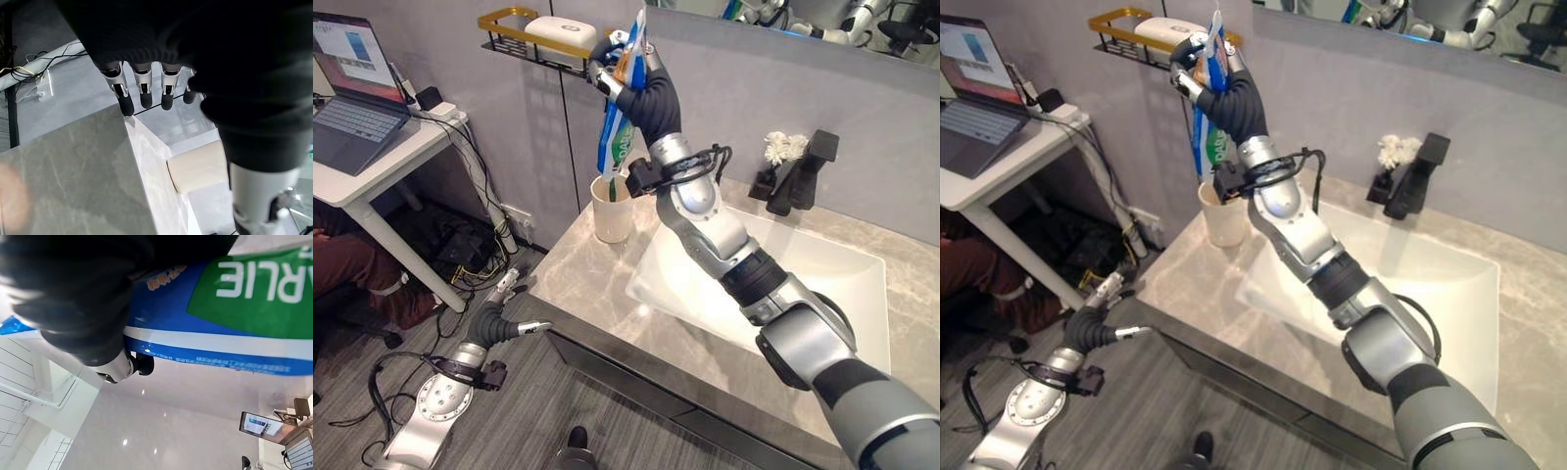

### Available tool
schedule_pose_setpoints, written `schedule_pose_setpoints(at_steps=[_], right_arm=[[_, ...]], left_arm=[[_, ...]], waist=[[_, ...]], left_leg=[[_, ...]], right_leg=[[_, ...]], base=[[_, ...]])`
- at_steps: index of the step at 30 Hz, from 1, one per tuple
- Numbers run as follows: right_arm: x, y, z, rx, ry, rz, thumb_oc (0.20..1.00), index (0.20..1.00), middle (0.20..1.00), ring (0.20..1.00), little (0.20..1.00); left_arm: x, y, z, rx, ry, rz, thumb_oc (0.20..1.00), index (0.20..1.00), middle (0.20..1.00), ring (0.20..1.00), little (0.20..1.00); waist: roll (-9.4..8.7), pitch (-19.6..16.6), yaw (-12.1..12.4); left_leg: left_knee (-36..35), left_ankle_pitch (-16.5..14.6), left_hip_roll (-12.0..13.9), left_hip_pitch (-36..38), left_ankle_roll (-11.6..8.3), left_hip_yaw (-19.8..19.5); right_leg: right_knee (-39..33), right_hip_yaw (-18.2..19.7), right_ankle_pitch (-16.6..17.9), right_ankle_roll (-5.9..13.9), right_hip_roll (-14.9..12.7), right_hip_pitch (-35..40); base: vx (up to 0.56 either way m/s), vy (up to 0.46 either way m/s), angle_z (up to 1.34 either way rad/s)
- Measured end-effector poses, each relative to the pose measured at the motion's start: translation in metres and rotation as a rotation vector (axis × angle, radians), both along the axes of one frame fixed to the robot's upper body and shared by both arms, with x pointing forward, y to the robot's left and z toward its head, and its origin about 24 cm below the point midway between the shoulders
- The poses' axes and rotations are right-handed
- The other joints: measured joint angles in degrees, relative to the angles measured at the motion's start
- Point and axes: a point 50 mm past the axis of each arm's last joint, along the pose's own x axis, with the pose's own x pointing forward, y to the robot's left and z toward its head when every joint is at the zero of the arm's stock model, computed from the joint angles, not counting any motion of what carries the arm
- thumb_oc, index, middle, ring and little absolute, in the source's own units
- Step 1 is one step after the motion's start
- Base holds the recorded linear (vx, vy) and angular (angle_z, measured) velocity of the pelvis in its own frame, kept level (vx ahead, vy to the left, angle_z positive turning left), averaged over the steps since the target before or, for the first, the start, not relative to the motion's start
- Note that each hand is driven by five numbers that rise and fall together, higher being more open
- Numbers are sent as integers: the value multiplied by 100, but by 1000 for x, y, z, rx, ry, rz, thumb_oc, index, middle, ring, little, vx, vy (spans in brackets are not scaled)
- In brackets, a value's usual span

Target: Put brush and paste in cup on sink, flatten towel.

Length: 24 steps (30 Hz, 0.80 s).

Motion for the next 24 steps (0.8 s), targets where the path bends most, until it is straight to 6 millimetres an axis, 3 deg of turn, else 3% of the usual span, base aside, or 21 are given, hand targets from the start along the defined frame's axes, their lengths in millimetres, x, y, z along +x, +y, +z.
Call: schedule_pose_setpoints(at_steps=[3, 9, 24], right_arm=[[0, -1, 1, 7, -1, -4, 200, 200, 200, 200, 200], [1, -2, 2, 10, 1, -7, 200, 200, 200, 200, 200], [3, -6, 1, 1, 14, -22, 200, 200, 200, 200, 200]], left_arm=[[0, 1, 1, 6, 0, 3, 1000, 1000, 1000, 1000, 1000], [-18, 15, -38, 41, 215, 71, 1000, 1000, 1000, 1000, 1000], [-18, 15, -38, 42, 216, 71, 1000, 1000, 1000, 1000, 1000]], waist=[[1, 1, 53], [-52, 61, 133], [-75, 148, 231]], left_leg=[[1, 5, -7, -66, -6, -46], [2, 16, -39, -179, 1, -150], [2, 26, -125, -300, 16, -168]], right_leg=[[0, -74, -18, -5, 3, -20], [0, -170, -22, -9, -13, -76], [0, -191, -30, 12, -98, -183]], base=[[17, 12, 15], [15, 14, 9], [6, 4, 1]])
